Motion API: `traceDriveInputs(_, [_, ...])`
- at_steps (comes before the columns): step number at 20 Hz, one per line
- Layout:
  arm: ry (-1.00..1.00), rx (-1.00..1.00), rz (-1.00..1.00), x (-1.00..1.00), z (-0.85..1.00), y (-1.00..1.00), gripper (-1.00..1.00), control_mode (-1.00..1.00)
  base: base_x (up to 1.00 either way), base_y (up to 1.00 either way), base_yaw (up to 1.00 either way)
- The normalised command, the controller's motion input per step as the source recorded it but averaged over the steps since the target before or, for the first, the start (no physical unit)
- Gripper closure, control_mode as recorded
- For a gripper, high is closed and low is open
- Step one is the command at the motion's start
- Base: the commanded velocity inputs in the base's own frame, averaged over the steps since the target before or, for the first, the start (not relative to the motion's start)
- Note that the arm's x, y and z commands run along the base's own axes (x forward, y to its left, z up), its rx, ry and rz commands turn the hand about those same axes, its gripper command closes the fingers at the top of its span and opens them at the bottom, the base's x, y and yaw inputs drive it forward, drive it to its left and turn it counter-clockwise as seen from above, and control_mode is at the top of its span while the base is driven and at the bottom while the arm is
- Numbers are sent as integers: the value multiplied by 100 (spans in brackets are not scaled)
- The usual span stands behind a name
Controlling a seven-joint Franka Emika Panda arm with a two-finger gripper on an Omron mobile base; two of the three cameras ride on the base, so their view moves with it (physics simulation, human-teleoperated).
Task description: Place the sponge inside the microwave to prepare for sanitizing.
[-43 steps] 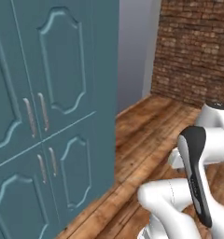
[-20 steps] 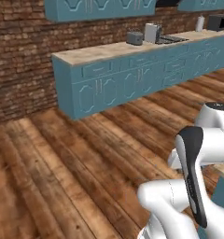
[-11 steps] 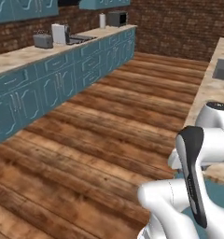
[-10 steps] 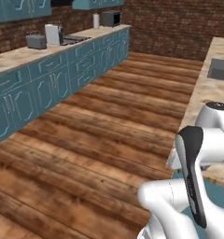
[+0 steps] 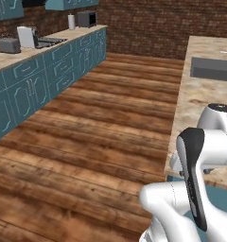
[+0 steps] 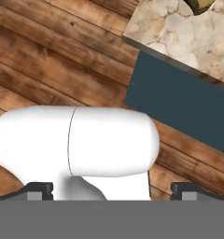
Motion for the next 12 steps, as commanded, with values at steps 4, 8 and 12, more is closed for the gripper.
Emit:
traceDriveInputs(4, [0,0,0,0,0,0,-100,100,77,-54,-10])
traceDriveInputs(8, [0,0,0,0,0,0,-100,100,47,-39,-13])
traceDriveInputs(12, [0,0,0,0,0,0,-100,100,19,-61,-6])
